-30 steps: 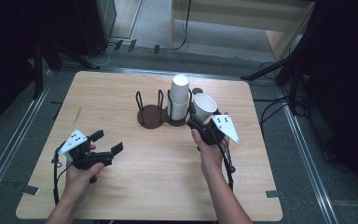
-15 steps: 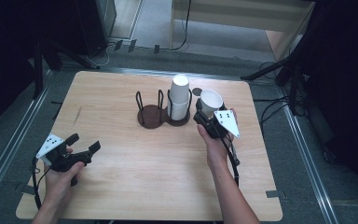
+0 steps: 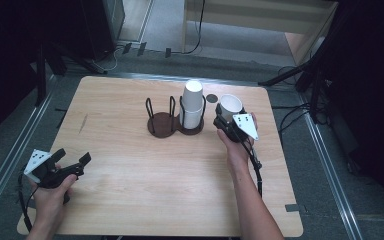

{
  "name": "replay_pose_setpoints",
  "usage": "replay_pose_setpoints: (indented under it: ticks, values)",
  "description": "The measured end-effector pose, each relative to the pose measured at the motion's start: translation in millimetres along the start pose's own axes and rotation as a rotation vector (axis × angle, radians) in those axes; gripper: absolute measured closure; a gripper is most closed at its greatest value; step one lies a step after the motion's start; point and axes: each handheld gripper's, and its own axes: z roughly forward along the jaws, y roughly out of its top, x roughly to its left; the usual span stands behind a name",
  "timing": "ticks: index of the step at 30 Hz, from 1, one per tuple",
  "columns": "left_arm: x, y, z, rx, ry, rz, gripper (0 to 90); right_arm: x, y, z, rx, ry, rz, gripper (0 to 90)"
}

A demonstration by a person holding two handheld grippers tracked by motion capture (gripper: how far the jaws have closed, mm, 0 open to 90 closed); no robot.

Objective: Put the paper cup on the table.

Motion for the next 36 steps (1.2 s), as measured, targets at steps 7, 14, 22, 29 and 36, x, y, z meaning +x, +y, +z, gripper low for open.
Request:
replay_pose_setpoints:
  ticks: [7,14,22,29,36]
  values:
    - [10.8,-3.0,-1.7,0.027,0.065,-0.031,0.0,-9.1,-16.1,16.9,0.05,-0.02,0.003,25.2]
    - [7.9,-4.1,0.0,0.031,0.062,-0.009,0.0,-14.1,-26.4,26.0,0.111,-0.036,-0.006,25.1]
    - [7.6,-4.3,0.3,0.033,0.057,-0.007,0.0,-23.4,-36.5,33.0,0.2,-0.066,0.011,24.3]
    - [6.8,-4.5,1.1,0.033,0.054,-0.003,0.0,-25.3,-39.4,34.6,0.247,-0.075,0.024,22.6]
    - [6.4,-4.5,1.4,0.039,0.049,-0.009,0.0,-29.3,-37.9,35.1,0.286,-0.081,0.058,21.1]
